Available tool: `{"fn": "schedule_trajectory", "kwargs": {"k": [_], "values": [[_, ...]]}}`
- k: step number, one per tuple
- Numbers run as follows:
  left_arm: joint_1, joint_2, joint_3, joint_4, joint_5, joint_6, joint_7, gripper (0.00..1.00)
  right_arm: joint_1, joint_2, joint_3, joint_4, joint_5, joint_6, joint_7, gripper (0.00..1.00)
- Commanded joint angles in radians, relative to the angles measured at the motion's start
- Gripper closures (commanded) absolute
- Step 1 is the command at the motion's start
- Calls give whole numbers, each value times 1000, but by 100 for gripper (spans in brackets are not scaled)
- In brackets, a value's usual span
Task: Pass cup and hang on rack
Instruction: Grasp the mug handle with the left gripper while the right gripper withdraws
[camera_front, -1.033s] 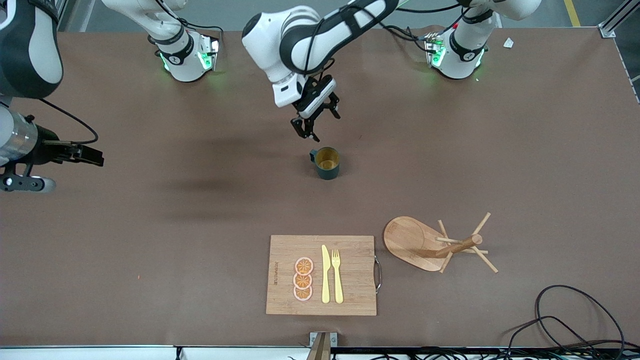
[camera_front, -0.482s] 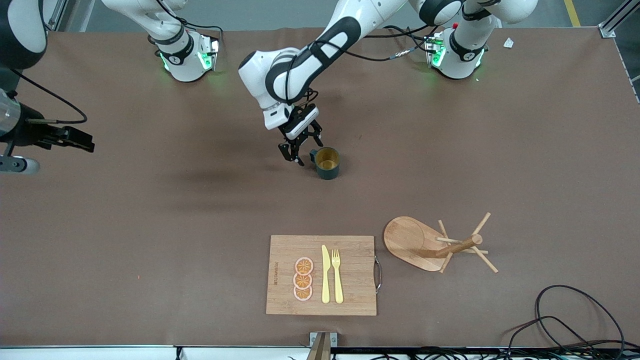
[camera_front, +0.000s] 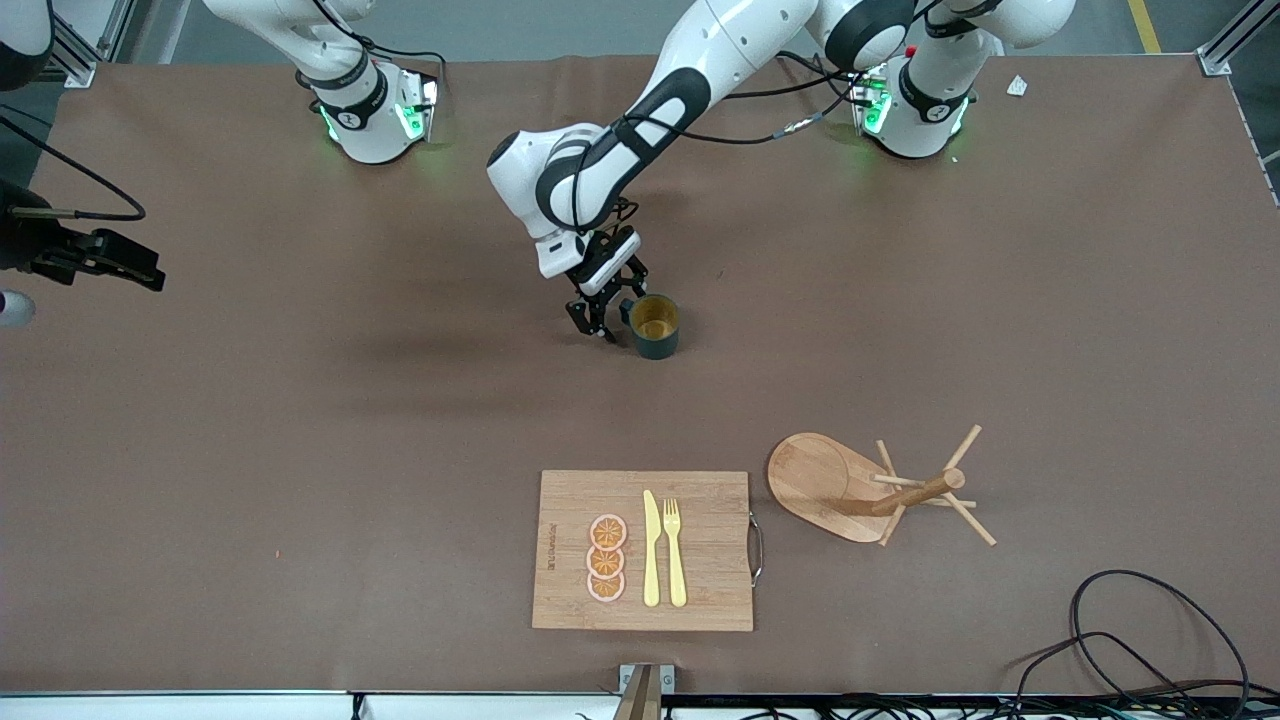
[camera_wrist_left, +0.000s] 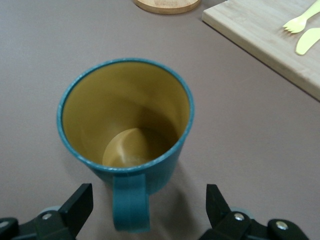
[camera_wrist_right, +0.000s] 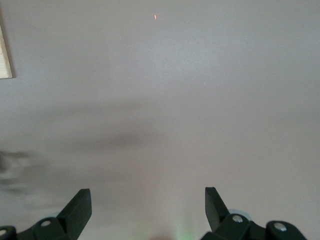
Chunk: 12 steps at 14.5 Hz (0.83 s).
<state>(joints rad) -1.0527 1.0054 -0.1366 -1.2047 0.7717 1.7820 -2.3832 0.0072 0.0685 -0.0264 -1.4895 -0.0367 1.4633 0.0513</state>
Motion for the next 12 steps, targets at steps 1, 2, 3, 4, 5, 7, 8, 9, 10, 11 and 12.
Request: {"fn": "schedule_trajectory", "kwargs": {"k": [1, 2, 3, 4, 5, 7, 8, 9, 10, 11, 12], "values": [[-26, 24, 23, 33, 17, -9, -10, 6, 2, -4, -7, 44, 20, -41, 4, 0], [-26, 24, 23, 31, 17, -9, -10, 10, 4, -4, -7, 54, 15, -70, 2, 0], [-26, 24, 23, 31, 17, -9, -10, 18, 2, -3, -7, 66, 20, -81, 2, 0], [-26, 24, 22, 31, 17, -7, -10, 28, 2, -2, -7, 69, 24, -81, 7, 0], [-26, 24, 22, 31, 15, -4, -23, 40, 7, -1, -7, 71, 23, -83, 10, 0], [-24, 24, 22, 30, 15, 8, -31, 62, 11, -1, -3, 71, 23, -86, 10, 0], [-24, 22, 22, 28, 15, 8, -22, 73, 10, -2, -3, 71, 23, -113, 5, 0], [-24, 19, 22, 28, 14, 8, -10, 83, 7, -1, -4, 69, 24, -147, 4, 0], [-23, 13, 20, 28, 9, 8, 1, 94, 7, -2, -4, 71, 24, -153, 4, 0], [-18, 7, 18, 28, 5, 7, 2, 98, 7, -2, -4, 71, 24, -152, 5, 0], [-13, 1, 17, 30, -11, 5, 5, 99, 5, -2, -6, 69, 26, -152, 5, 0]]}}
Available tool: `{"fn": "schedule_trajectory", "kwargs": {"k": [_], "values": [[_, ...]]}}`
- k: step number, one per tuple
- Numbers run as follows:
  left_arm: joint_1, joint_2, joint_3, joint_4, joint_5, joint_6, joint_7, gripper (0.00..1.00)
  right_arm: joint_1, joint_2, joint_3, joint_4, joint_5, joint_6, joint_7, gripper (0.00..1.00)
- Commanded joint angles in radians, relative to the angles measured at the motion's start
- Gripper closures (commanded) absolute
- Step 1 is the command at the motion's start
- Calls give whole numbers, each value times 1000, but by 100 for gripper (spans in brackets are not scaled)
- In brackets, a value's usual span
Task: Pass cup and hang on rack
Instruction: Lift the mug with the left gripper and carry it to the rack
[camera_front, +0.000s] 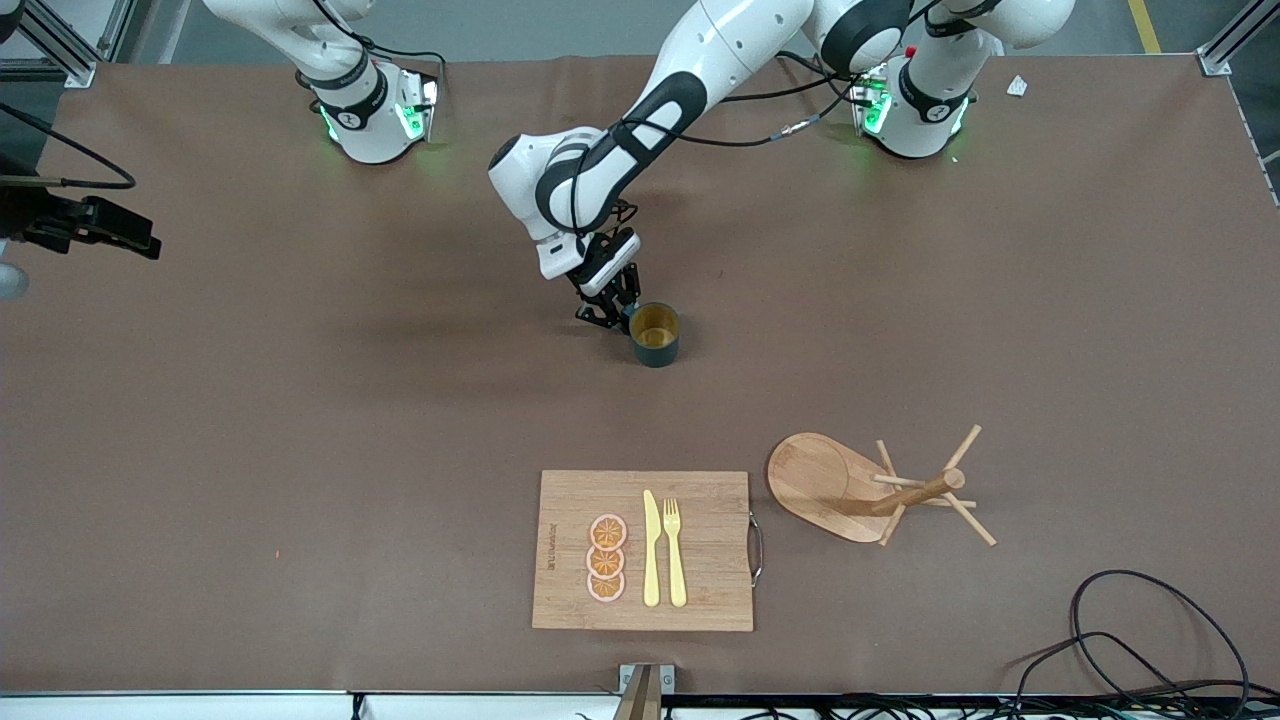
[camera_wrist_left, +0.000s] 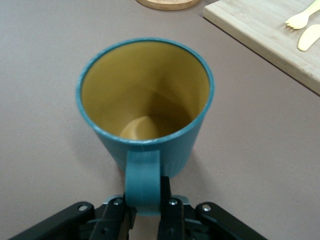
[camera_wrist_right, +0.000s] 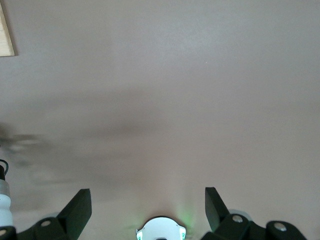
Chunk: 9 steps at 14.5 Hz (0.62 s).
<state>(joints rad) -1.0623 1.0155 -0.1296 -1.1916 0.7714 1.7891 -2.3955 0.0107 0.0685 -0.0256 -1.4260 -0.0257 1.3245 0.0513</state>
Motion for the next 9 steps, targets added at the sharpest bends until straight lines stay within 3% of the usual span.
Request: {"fn": "schedule_trajectory", "kwargs": {"k": [1, 9], "values": [[16, -32, 11, 15, -45, -4, 27, 99, 0, -3, -8, -4, 18, -11, 4, 0], [307, -253, -5, 15, -429, 56, 266, 99, -3, -51, -27, -37, 44, -4, 1, 0]]}}
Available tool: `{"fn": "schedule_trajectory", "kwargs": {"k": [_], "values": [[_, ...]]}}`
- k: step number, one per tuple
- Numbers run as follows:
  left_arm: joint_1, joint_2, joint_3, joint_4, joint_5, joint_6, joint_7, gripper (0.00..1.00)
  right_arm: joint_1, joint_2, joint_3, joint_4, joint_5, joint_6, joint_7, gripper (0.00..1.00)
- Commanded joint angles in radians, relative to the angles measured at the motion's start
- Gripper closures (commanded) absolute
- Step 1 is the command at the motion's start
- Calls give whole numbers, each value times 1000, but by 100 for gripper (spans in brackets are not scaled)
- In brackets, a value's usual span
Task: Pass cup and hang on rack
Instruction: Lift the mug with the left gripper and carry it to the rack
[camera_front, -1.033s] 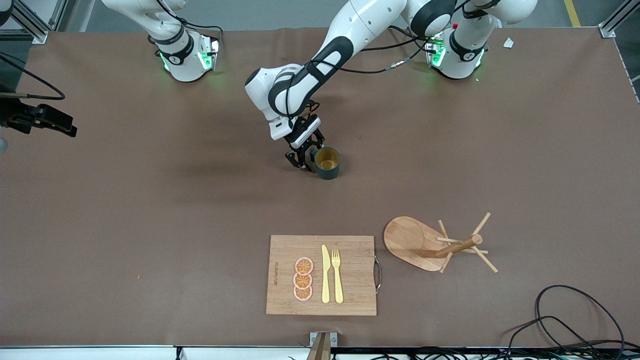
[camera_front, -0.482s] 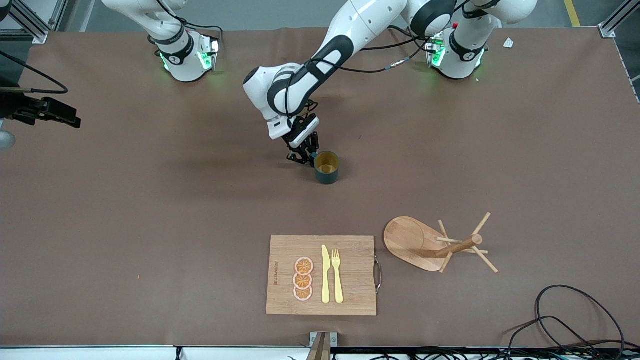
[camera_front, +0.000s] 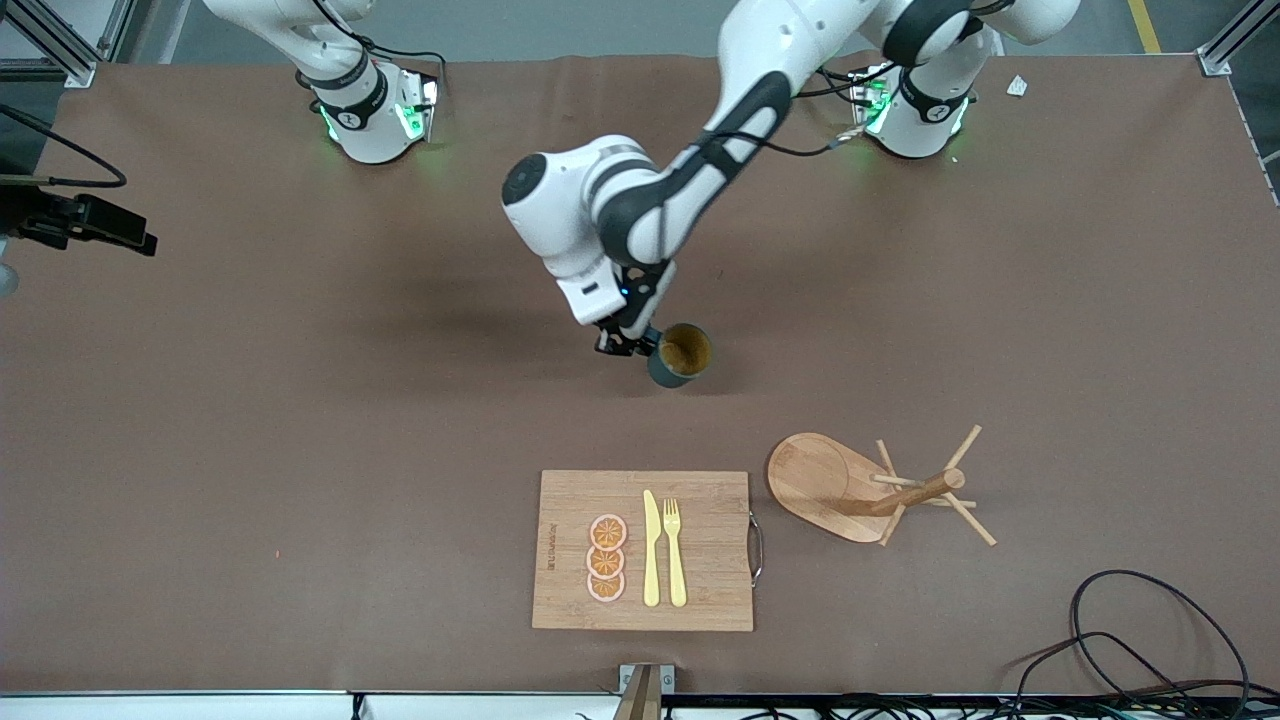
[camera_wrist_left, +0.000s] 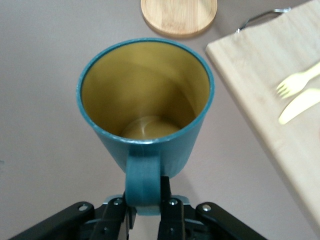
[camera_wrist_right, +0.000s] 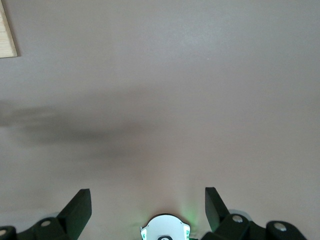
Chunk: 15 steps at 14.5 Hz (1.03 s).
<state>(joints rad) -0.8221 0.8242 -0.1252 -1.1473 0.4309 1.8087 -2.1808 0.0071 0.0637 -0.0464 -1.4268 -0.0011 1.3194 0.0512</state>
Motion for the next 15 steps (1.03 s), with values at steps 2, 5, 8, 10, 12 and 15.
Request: {"fn": "schedule_trajectory", "kwargs": {"k": [2, 5, 8, 10, 12, 15], "values": [[147, -94, -10, -29, -186, 96, 97, 99, 1, -94, -4, -84, 13, 29, -1, 0], [282, -140, -8, -29, -404, 239, 165, 99, -1, -156, -4, -141, 12, 63, -1, 0], [365, -158, -8, -29, -596, 320, 283, 99, -3, -169, -6, -141, 10, 67, -4, 0], [406, -168, -8, -35, -729, 354, 366, 99, -1, -174, -4, -138, 4, 75, -8, 0], [426, -187, -8, -57, -828, 441, 387, 98, -1, -180, -4, -135, 4, 69, -8, 0], [457, -203, -34, -60, -953, 457, 488, 99, -4, -185, -4, -136, 4, 72, -8, 0]]}}
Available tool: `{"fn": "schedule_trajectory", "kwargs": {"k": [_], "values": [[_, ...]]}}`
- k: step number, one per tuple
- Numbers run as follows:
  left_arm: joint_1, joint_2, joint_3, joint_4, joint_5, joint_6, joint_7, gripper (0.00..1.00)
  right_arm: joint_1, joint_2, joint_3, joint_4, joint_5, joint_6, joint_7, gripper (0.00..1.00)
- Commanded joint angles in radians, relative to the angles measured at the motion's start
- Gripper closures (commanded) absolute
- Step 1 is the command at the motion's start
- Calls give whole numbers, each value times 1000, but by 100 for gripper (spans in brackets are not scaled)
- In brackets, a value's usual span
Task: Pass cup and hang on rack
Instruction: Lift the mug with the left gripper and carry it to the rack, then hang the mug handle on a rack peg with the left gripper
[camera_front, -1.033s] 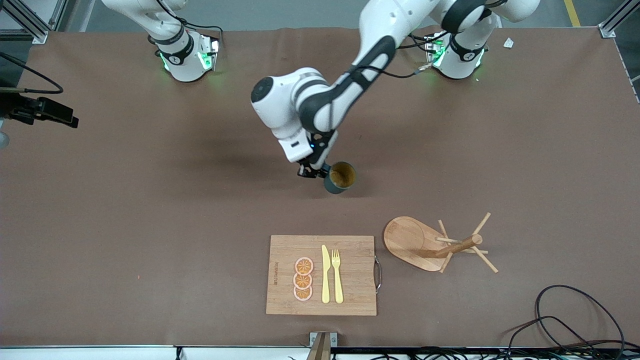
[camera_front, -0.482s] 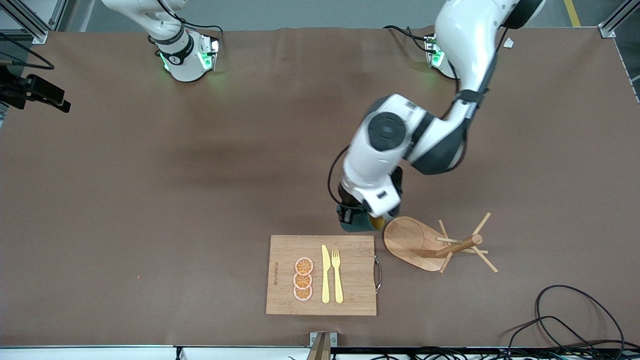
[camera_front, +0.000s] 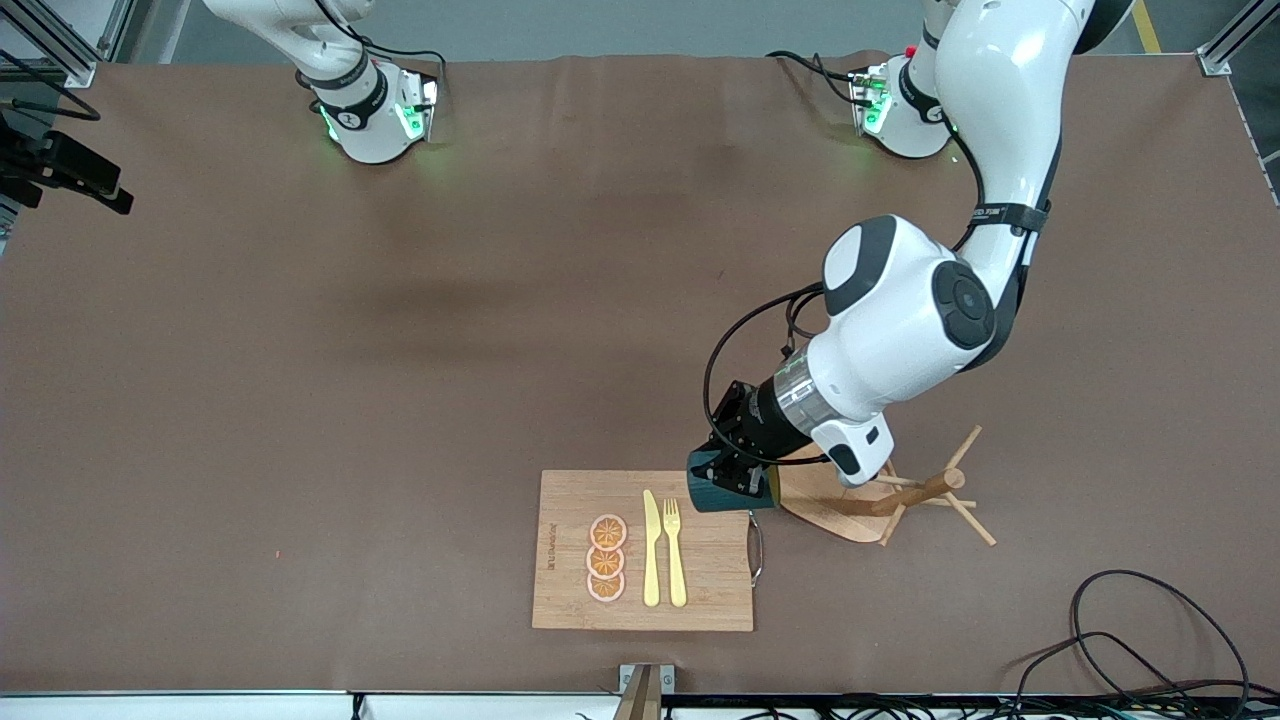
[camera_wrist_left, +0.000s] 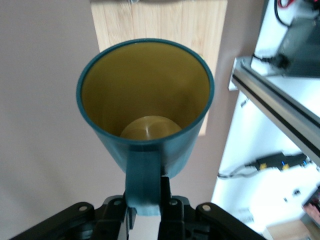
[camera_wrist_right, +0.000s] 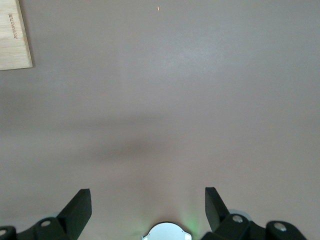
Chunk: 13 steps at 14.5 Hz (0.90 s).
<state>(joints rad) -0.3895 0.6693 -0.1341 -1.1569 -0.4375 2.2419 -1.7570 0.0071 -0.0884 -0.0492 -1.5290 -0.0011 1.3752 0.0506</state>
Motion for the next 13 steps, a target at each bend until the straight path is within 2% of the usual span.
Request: {"fn": "schedule_trajectory", "kwargs": {"k": [1, 3, 4, 6, 9, 11, 13], "values": [[32, -48, -28, -50, -131, 27, 88, 99, -4, -33, -1, -34, 4, 18, -8, 0], [84, -50, -44, -53, -187, 24, 166, 99, -4, -33, -1, -36, 4, 18, -9, 0], [131, -53, -79, -59, -223, 10, 210, 99, -6, -30, -1, -36, 4, 18, -15, 0], [252, -73, -201, -127, -263, 1, 311, 99, -9, -28, -20, -34, 10, 19, -86, 0], [417, -77, -376, -205, -291, 22, 414, 99, -6, -30, -23, -36, 19, 19, -84, 0], [499, -77, -458, -246, -293, 28, 461, 99, -4, -30, -23, -36, 21, 18, -80, 0], [582, -100, -524, -328, -293, 28, 533, 99, -4, -30, -23, -36, 23, 13, -74, 0]]}}
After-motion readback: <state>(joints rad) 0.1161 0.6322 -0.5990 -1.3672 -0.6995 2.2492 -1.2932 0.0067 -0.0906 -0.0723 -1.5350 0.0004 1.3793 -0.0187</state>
